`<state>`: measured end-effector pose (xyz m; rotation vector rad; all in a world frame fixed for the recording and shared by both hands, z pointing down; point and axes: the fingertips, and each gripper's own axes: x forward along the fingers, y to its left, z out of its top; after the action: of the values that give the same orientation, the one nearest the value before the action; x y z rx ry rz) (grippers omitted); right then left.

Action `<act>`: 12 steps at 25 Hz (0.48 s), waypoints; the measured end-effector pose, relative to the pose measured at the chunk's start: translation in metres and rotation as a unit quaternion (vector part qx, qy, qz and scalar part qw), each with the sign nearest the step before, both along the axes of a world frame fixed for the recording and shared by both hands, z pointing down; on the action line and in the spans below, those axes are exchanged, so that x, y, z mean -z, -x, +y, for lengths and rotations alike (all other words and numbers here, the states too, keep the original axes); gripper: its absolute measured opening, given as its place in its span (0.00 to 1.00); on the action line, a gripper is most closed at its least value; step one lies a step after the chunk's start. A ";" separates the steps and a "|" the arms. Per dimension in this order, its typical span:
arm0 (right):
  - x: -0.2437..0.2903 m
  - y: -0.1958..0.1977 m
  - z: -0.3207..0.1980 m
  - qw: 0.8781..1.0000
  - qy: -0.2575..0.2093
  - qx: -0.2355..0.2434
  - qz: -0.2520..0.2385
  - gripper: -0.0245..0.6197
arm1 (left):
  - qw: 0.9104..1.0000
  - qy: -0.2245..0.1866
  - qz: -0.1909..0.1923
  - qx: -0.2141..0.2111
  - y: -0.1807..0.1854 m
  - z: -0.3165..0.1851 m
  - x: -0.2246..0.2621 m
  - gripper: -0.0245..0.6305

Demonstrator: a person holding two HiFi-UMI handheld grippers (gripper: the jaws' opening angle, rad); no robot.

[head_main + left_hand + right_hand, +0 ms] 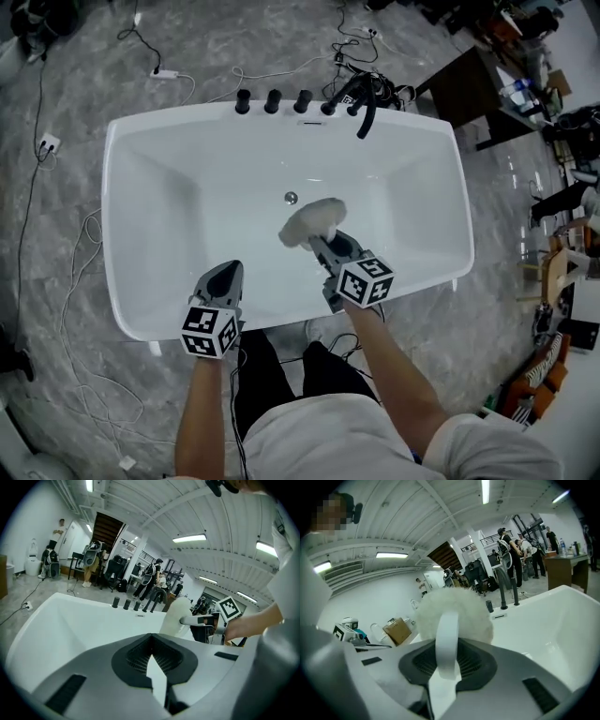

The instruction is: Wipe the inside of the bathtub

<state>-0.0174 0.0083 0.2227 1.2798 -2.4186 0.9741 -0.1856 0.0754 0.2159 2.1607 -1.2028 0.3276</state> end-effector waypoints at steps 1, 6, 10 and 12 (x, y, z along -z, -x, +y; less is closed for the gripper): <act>0.008 -0.014 0.010 1.000 0.000 -0.003 -0.001 0.18 | 1.000 0.000 0.001 0.004 -0.009 0.007 0.008 0.05; 0.045 -0.086 0.057 1.000 -0.002 -0.015 -0.002 0.18 | 1.000 -0.018 0.003 0.009 -0.061 0.029 0.051 0.05; 0.070 -0.137 0.097 1.000 -0.016 -0.014 -0.012 0.18 | 0.999 -0.039 -0.004 -0.011 -0.116 0.051 0.078 0.05; 0.081 -0.161 0.116 1.000 -0.021 -0.010 -0.015 0.18 | 0.999 -0.042 -0.002 -0.008 -0.141 0.066 0.088 0.05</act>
<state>0.1436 0.1241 0.1417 1.3161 -2.4657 0.9602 -0.0449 0.1415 0.1280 2.2433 -1.2221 0.2945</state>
